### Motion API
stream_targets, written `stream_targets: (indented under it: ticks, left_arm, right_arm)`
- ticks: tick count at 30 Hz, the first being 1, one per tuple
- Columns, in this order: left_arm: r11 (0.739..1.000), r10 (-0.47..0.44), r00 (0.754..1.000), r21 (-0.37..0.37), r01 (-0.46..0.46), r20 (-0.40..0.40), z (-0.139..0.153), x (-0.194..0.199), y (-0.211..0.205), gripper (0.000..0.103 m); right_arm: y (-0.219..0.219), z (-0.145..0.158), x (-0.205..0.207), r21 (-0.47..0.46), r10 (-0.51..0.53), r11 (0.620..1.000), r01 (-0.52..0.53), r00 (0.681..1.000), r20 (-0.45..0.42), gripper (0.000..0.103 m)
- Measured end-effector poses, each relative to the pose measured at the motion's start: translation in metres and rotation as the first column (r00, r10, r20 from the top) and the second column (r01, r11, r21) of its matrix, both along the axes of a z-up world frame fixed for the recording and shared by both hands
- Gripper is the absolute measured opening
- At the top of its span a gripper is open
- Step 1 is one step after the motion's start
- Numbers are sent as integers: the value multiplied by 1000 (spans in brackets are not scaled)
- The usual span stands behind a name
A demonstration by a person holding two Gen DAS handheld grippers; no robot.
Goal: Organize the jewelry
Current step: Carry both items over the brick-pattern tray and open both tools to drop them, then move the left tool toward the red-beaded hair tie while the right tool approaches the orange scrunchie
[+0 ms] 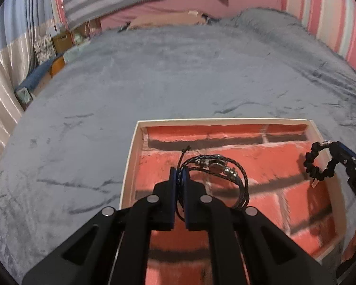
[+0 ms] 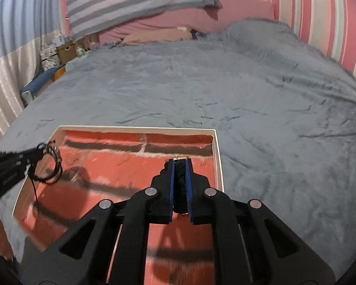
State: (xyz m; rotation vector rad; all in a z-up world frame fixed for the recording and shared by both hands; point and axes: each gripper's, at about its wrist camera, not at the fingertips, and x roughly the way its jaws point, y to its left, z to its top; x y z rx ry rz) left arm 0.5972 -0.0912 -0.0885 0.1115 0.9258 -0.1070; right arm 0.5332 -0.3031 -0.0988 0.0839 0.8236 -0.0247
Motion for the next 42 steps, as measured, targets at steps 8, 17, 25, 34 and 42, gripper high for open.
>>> stream_targets:
  ticks: [8, 17, 25, 34, 42]
  left_arm:
    - [1000, 9, 988, 10, -8, -154, -39, 45, -8, 6]
    - [999, 21, 984, 37, -15, -177, -45, 53, -13, 10]
    - [999, 19, 997, -24, -21, -78, 11, 14, 2, 59]
    - [987, 11, 971, -159, 28, 239, 129, -139, 63, 95]
    - [992, 55, 930, -129, -8, 363, 143, -297, 121, 99]
  right_arm:
    - [2, -32, 43, -88, -43, 996, 26, 981, -189, 10]
    - [0, -51, 49, -92, -44, 996, 22, 969, -242, 37]
    - [3, -5, 17, -38, 18, 999, -24, 989, -145, 67]
    - [-6, 81, -124, -74, 37, 997, -31, 996, 82, 99]
    - [-5, 94, -254, -71, -6, 997, 18, 987, 159, 99]
